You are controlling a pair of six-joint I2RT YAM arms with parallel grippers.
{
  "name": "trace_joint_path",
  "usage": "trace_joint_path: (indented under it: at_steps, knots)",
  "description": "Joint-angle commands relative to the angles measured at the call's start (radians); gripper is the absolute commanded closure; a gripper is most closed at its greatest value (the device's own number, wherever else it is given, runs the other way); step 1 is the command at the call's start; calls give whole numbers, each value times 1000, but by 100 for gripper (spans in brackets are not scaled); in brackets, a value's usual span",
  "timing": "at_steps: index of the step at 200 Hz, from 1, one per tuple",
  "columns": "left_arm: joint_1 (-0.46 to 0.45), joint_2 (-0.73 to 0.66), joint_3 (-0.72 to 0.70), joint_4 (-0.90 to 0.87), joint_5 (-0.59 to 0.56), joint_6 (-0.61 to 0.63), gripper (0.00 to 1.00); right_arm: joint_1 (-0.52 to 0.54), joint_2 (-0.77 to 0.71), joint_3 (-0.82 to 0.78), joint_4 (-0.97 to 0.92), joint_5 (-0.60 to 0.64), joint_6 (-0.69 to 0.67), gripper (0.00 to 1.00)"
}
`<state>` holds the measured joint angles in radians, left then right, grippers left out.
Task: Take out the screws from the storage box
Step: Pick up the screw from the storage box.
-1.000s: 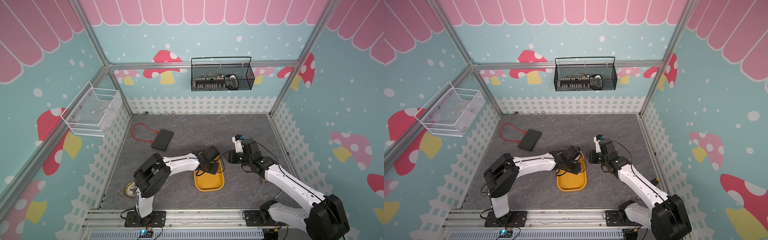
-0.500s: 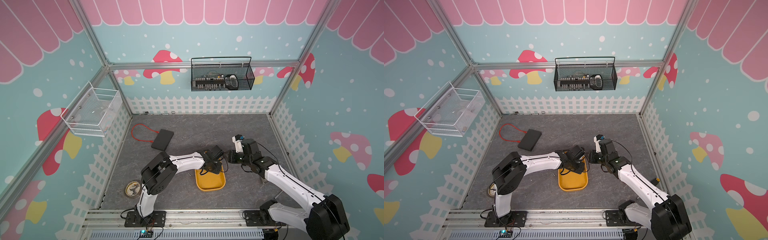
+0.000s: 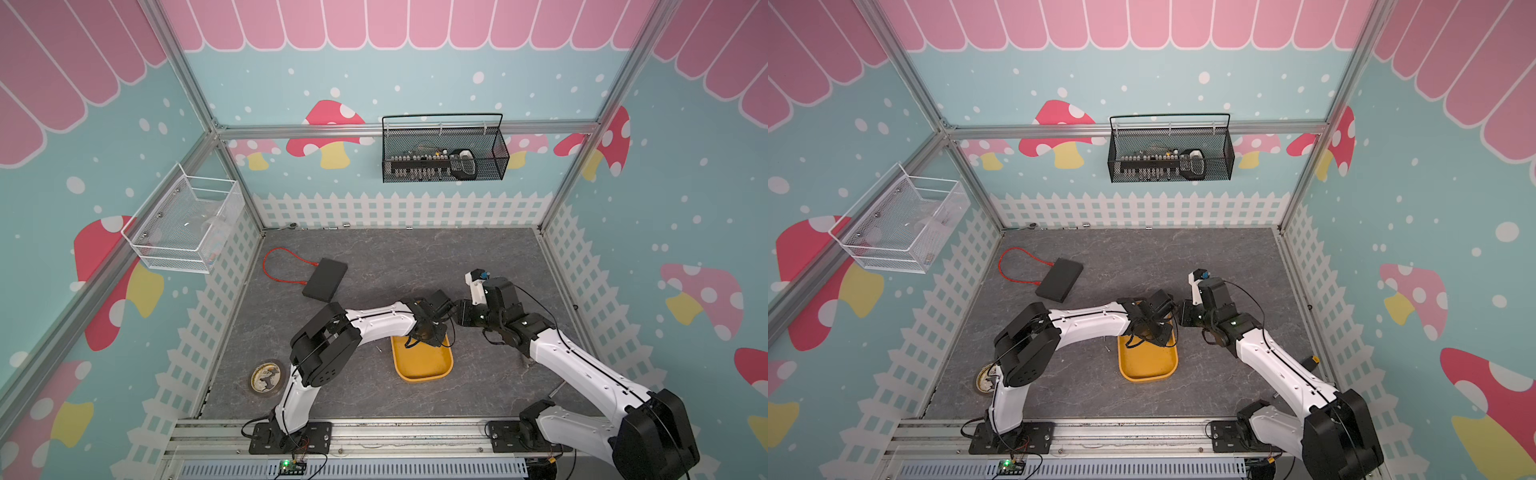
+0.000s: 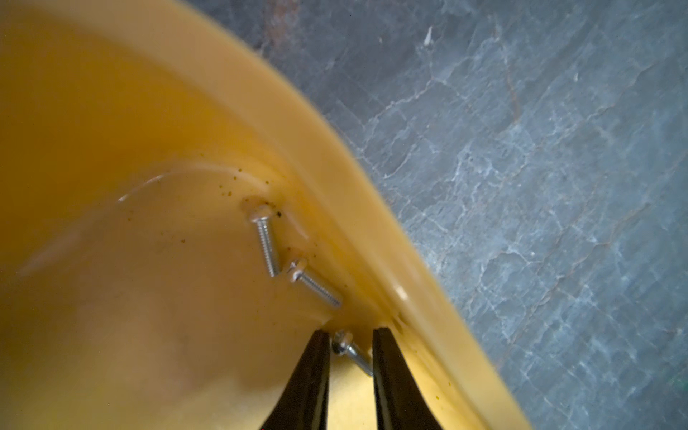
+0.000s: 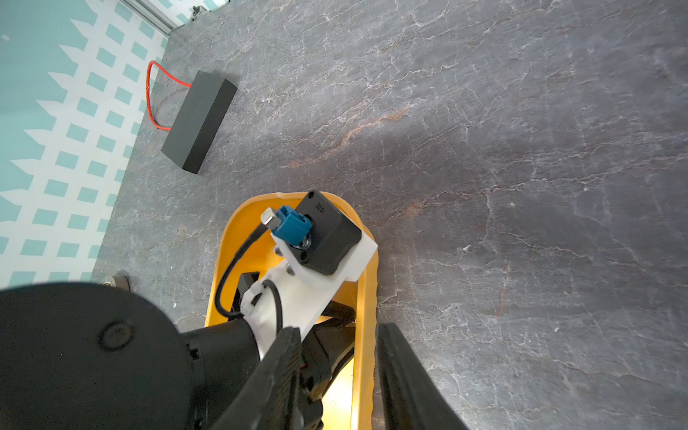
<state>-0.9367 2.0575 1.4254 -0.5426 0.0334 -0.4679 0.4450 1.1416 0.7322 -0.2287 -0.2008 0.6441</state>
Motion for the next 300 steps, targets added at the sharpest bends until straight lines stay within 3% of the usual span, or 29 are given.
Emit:
trace_joint_path:
  at_steps: [1,39,63,164,211,222,231,300]
  knots:
    - [-7,51,-11,-76,-25,23,76,-3,-19,-16,6,0,0,59]
    - [-7,52,-23,-82,-19,31,81,-3,-19,-16,7,2,-3,59]
    - [-7,45,-28,-86,-25,34,74,-3,-19,-19,6,-1,-2,59]
    - [-7,50,-75,-90,-13,52,75,-4,-22,-4,4,-4,-2,59]
    - [-7,56,-74,-92,-14,54,82,-3,-25,9,0,-2,-1,60]
    - [-7,64,-73,-93,-8,57,88,-3,-23,10,1,-2,-4,60]
    - [-7,70,-70,-97,-1,63,100,-3,-19,14,-1,-3,-5,60]
    - [65,-100,-79,-92,55,61,100,-4,-17,8,15,-14,-9,60]
